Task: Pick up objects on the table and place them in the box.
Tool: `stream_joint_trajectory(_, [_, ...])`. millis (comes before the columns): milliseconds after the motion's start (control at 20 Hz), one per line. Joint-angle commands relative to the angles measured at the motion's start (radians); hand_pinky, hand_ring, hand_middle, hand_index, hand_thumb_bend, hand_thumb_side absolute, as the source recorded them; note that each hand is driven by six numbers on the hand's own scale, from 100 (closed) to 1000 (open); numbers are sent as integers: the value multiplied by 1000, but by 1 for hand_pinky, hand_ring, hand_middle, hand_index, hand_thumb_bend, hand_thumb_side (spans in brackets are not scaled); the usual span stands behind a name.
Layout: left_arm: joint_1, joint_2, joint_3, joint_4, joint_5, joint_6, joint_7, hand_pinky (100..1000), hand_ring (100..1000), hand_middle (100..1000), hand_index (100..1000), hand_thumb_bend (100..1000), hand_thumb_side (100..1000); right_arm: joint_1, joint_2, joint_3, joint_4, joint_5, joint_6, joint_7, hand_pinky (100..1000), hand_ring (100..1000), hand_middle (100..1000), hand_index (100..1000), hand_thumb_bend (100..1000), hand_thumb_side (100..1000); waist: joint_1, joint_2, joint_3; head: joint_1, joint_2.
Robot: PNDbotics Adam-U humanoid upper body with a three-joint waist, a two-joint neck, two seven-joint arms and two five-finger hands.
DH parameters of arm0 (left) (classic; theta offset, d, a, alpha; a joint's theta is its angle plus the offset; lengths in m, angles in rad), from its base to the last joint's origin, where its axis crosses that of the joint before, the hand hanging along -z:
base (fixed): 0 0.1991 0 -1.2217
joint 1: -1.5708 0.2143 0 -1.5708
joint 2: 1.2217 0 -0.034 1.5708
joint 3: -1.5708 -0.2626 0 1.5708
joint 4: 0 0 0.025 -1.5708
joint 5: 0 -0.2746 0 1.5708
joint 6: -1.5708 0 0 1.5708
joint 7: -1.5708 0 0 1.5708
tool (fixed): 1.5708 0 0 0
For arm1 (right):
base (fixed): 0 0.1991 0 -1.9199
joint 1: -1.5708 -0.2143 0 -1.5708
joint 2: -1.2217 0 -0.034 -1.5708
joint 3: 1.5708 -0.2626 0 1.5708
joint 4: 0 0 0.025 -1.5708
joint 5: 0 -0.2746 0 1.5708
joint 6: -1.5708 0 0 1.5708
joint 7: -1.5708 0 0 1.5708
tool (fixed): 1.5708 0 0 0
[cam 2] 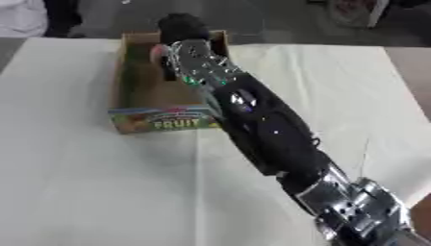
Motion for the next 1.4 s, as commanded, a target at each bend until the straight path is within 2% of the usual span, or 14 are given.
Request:
stream_joint_trajectory(50, [-3,6,-2,-19,2,0,-3,630,647,604,776,100,664,-29,4,-17,28,13,-12,1,815,891,609,659,100,123,6,-18,3,-3,-16])
stream_joint_trajectory(200, [-3,6,-2,-19,3,0,-3,630,646,604,776,100,664,-30,12,-22,57,15,-24,10,820,897,628,693,100,119,7,-18,5,-4,-16])
stream_joint_trajectory(500, [-2,5,-2,-19,3,0,-2,630,646,604,776,100,665,-33,14,-23,59,0,-51,44,837,918,693,841,105,120,8,-19,3,-5,-15])
stream_joint_trajectory(600, [-2,5,-2,-19,4,1,-1,630,645,604,776,100,665,-34,12,-23,50,-11,-58,66,839,921,709,865,276,117,8,-20,2,-6,-13])
stream_joint_trajectory(650, [-2,5,-2,-19,4,1,-1,630,645,604,776,100,665,-34,12,-23,45,-18,-60,78,840,923,722,875,413,100,9,-20,1,-6,-12])
stream_joint_trajectory(700, [-1,5,-2,-19,4,1,-1,630,645,604,776,100,665,-34,11,-24,39,-23,-62,90,841,925,729,880,404,100,10,-21,1,-6,-10])
stream_joint_trajectory(800, [0,5,-1,-19,4,0,-1,631,645,604,776,100,664,-35,8,-28,22,-33,-60,105,840,925,741,888,428,190,11,-23,0,-7,-7])
stream_joint_trajectory(950, [1,5,0,-19,5,0,0,631,644,604,776,100,664,-36,-2,-37,-11,-51,-57,117,834,922,740,889,474,257,14,-25,-3,-6,-4])
stream_joint_trajectory(1150, [1,6,1,-19,5,-2,2,631,644,605,776,100,663,-34,-24,-52,-75,-91,-43,114,818,911,720,881,476,274,18,-28,-8,-3,-5])
stream_joint_trajectory(1400, [1,6,2,-19,5,-3,4,630,643,605,776,100,663,-22,-82,-59,-219,-144,-27,109,809,902,702,871,466,293,20,-31,-14,4,-4])
